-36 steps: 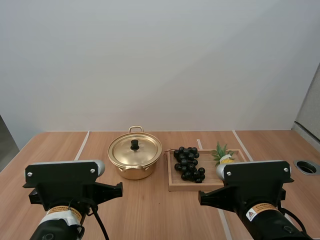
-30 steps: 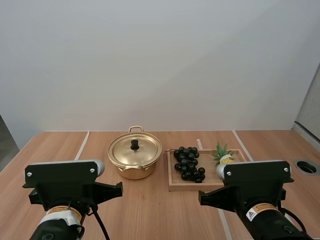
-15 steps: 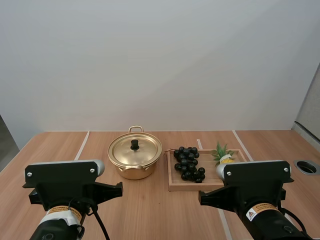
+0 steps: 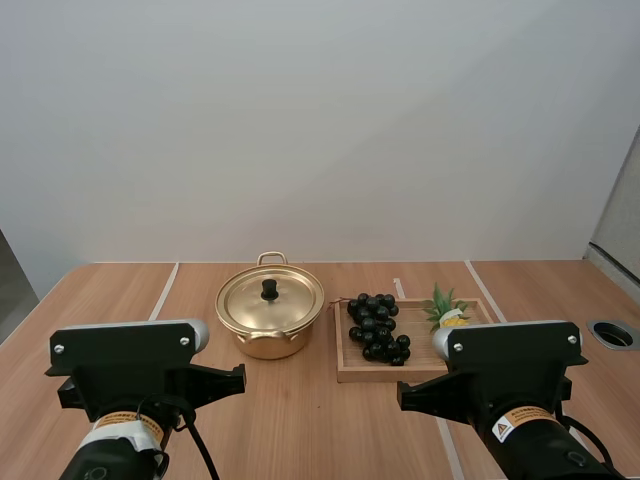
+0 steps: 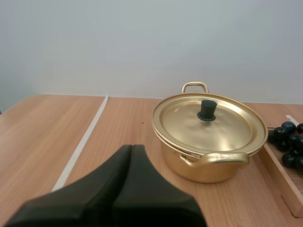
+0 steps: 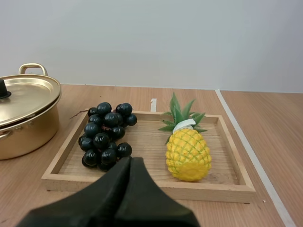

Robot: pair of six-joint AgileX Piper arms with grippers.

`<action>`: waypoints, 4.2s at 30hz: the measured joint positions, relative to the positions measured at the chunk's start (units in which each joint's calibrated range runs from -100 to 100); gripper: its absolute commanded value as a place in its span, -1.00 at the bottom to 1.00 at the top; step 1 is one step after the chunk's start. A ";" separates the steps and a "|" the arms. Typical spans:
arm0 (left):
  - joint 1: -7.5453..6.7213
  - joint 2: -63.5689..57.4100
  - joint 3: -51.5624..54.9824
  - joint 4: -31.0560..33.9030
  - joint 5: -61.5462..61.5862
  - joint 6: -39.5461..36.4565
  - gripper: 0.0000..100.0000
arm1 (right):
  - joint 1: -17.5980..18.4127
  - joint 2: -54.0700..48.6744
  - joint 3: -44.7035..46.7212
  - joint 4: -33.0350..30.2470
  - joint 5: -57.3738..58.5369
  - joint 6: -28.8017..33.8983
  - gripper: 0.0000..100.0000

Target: Open the pot, put the pineapple inside, and close it

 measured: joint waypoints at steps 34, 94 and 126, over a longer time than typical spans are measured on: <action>0.00 0.00 0.00 0.00 0.00 0.00 -1.00 | 0.00 0.00 0.00 0.00 0.00 0.00 -1.00; -0.14 0.03 0.00 -0.42 -3.53 5.39 1.00 | 1.80 0.00 0.00 5.14 -4.20 -6.84 1.00; -0.46 0.00 -38.09 -3.41 9.10 9.11 1.00 | 1.34 0.57 -34.06 -10.16 20.21 -6.84 1.00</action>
